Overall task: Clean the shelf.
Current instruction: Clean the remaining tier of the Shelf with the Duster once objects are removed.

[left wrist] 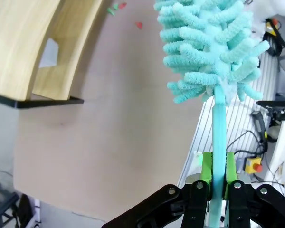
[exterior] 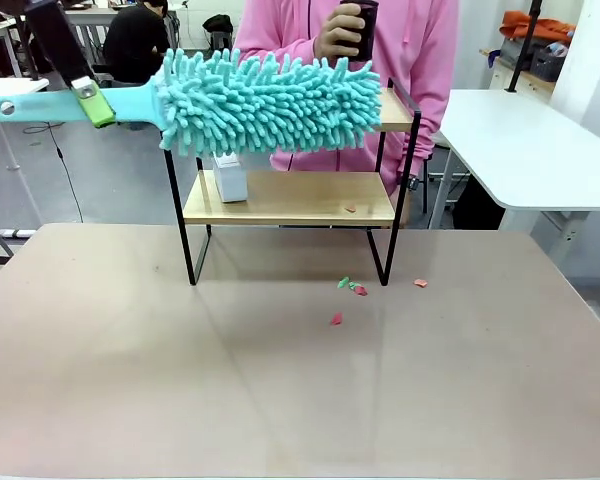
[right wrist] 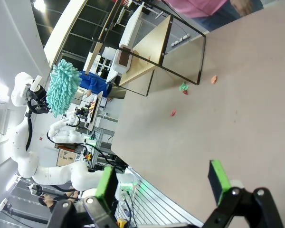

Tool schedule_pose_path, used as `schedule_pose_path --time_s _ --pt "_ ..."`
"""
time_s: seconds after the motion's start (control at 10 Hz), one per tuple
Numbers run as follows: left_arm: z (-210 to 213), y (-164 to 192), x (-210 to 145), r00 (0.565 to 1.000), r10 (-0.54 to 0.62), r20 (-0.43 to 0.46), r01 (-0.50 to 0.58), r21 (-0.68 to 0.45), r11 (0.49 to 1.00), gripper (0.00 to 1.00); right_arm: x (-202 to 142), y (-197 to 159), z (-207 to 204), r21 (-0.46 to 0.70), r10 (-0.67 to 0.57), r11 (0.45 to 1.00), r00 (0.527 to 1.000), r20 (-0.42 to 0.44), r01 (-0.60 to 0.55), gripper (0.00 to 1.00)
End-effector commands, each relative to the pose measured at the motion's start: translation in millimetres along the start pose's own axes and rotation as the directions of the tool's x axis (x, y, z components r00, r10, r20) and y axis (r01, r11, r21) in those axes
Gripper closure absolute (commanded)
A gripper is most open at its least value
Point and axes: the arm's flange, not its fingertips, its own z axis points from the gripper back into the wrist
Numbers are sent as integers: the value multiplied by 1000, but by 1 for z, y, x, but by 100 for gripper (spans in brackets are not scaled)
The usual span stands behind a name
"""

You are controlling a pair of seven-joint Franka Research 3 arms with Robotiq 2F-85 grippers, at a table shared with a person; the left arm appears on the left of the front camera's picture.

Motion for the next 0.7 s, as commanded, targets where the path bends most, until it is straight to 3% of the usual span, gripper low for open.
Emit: schedule_pose_path --time_s 0.0,0.1,0.2,0.3,0.4,0.5,0.6 --pt "7 0 -29 993 51 105 -47 -36 998 88 4 0 -1 16 27 999 999 18 -27 0" --pt "24 4 -65 968 105 228 -98 -41 994 88 4 0 -1 16 27 999 999 18 -27 0" --pt "43 8 -108 909 189 370 -181 -57 982 88 4 0 -1 16 27 999 999 18 -27 0" --pt "56 14 -157 820 283 497 -281 -80 956 88 4 0 -1 16 27 999 999 18 -27 0" --pt "60 21 -206 705 382 597 -385 -130 914 88 4 0 -1 16 27 999 999 18 -27 0" --pt "57 27 -254 554 484 677 -492 -203 847 88 4 0 -1 16 27 999 999 18 -27 0" --pt "49 38 -303 367 584 725 -569 -321 757 88 4 0 -1 16 27 999 999 18 -27 0"
